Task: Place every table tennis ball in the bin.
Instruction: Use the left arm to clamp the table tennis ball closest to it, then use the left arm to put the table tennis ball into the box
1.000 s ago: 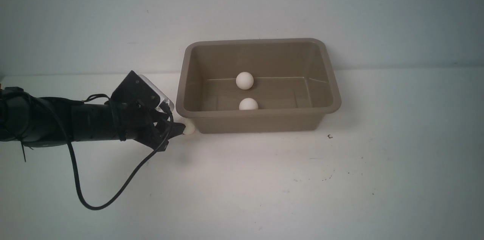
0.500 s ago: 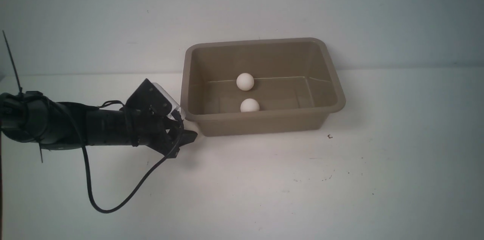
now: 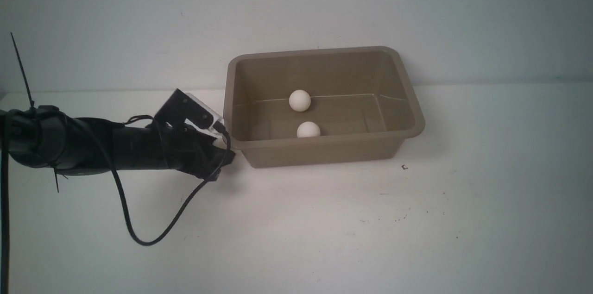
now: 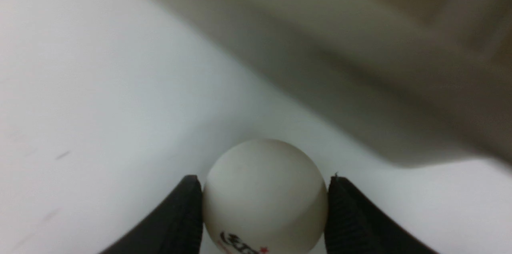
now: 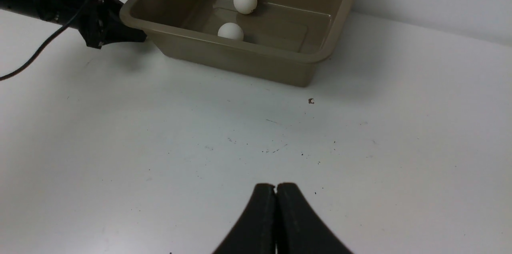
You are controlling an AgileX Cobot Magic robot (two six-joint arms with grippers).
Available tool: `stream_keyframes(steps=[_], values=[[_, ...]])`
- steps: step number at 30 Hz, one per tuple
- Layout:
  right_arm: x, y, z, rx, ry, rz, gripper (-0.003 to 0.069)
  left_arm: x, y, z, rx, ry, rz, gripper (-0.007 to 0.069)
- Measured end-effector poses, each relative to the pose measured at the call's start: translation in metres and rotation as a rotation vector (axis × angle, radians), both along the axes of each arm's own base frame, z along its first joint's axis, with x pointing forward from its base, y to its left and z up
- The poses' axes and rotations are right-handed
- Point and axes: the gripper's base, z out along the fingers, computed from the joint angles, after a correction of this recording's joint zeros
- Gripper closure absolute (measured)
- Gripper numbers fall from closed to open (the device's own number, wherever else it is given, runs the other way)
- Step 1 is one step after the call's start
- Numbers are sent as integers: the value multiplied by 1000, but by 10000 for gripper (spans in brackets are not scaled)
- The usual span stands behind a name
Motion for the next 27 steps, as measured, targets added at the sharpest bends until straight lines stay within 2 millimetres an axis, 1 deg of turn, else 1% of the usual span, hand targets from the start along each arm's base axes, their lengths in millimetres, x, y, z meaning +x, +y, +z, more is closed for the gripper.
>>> stream_keyframes(steps=[1, 3, 5, 6, 7, 8, 10, 12, 13, 14, 15, 16, 17, 19, 22, 24, 27], values=[[0, 0, 0, 0, 0, 0, 676, 1, 5, 1, 15, 6, 36, 274], [0, 0, 0, 0, 0, 0, 676, 2, 18, 11, 58, 2, 124, 274], [0, 0, 0, 0, 0, 0, 676, 2, 27, 22, 66, -15, 167, 274], [0, 0, 0, 0, 0, 0, 676, 1, 31, 31, 65, -35, 184, 274], [0, 0, 0, -1, 0, 1, 676, 1, 34, 46, 59, -68, 195, 274], [0, 0, 0, 0, -1, 1, 676, -2, 33, 73, 41, -135, 191, 274], [0, 0, 0, 1, -4, 1, 676, -10, 27, 108, 3, -222, 160, 274], [1, 0, 1, 5, -12, 1, 676, -17, 15, 132, -28, -282, 113, 274], [1, 0, 1, 7, -16, 2, 676, -23, 4, 147, -37, -320, 82, 274], [1, 1, 2, 9, -20, 2, 676, -25, -4, 152, -41, -334, 61, 274], [1, 1, 2, 9, -21, 2, 676, -27, -10, 154, -43, -338, 47, 274], [1, 1, 2, 10, -23, 2, 676, -31, -26, 157, -42, -345, 12, 274], [1, 1, 2, 10, -23, 2, 676, -32, -38, 155, -36, -339, -9, 274], [1, 1, 2, 10, -23, 2, 676, -34, -53, 149, -26, -325, -37, 274], [1, 1, 2, 10, -23, 2, 676, -34, -72, 135, -6, -292, -76, 274], [1, 1, 2, 10, -23, 2, 676, -30, -85, 120, 1, -260, -104, 274], [1, 1, 2, 10, -22, 2, 676, -23, -96, 106, 5, -232, -128, 274]])
